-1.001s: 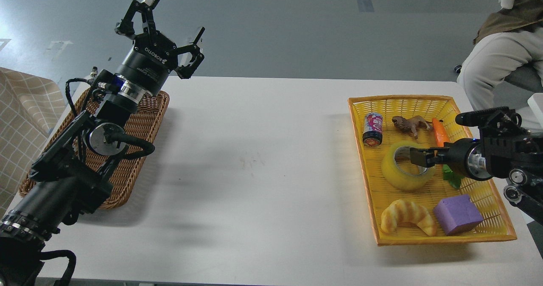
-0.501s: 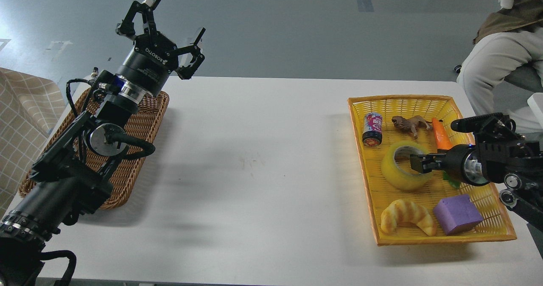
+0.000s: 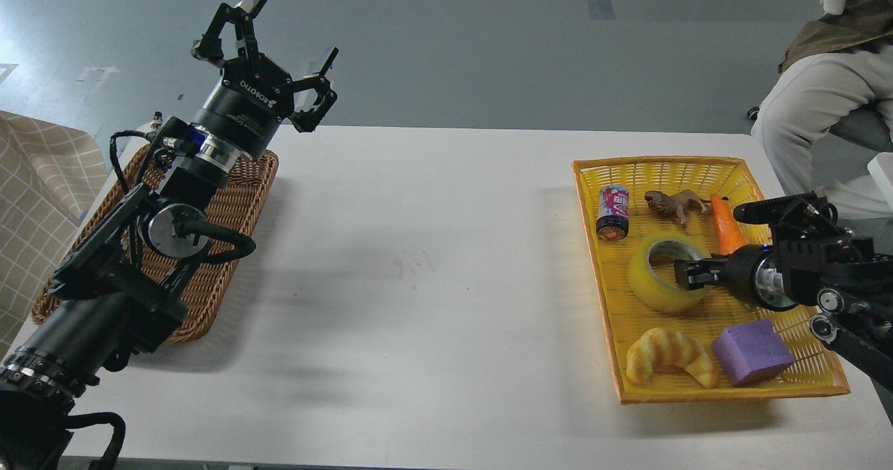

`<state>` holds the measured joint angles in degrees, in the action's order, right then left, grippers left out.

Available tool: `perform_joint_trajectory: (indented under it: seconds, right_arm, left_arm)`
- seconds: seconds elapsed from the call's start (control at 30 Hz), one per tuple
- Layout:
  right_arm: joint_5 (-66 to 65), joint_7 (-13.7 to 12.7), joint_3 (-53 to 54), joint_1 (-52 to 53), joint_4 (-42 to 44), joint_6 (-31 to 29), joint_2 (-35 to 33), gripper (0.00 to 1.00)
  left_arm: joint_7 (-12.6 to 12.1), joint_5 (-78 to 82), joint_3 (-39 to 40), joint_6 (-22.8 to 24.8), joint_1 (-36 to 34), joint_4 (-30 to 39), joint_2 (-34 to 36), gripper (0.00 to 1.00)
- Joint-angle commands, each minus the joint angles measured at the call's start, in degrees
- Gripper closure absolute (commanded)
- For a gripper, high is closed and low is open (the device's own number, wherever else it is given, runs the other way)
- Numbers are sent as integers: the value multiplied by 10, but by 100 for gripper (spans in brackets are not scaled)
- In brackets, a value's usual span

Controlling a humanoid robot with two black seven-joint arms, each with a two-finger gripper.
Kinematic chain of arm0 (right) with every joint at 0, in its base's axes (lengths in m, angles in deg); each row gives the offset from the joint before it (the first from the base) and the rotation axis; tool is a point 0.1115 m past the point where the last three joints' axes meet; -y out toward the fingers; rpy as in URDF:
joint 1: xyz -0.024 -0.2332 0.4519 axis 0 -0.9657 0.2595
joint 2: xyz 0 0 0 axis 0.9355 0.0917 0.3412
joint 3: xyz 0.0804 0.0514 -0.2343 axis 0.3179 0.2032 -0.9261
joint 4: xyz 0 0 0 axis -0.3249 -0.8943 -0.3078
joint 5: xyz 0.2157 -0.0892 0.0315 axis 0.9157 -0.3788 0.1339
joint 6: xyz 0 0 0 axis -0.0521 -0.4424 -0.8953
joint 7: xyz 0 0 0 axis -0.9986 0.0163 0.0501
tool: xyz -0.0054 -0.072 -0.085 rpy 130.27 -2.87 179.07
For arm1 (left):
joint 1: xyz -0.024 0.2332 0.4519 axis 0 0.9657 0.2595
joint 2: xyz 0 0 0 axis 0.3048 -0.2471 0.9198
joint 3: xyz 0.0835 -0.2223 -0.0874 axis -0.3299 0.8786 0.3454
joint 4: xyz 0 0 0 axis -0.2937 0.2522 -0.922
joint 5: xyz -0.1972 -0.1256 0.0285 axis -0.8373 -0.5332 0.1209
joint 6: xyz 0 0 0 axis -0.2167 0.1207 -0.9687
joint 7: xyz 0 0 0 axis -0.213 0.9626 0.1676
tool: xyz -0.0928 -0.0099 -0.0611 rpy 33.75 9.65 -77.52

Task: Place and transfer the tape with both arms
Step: 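Close the right gripper on the yellow tape roll's rim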

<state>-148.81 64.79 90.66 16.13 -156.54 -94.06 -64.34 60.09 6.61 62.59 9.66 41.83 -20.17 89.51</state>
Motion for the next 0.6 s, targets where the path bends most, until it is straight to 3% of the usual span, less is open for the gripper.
perform_joint_trajectory:
  seconds: [0.0, 0.03, 0.37, 0.57]
  right_arm:
    - [1, -3, -4, 1, 10, 0, 1, 91]
    - [2, -3, -6, 4, 15, 0, 1, 100]
    - [9, -3, -1, 24, -26, 0, -9, 100]
    - [12, -1, 35, 26, -139, 0, -97, 100]
  left_arm:
    - [0, 0, 0, 0, 0, 0, 0, 2]
    - [0, 0, -1, 0, 0, 0, 0, 2]
    - [0, 1, -3, 0, -1, -4, -3, 2]
    - [1, 2, -1, 0, -3, -4, -4, 2]
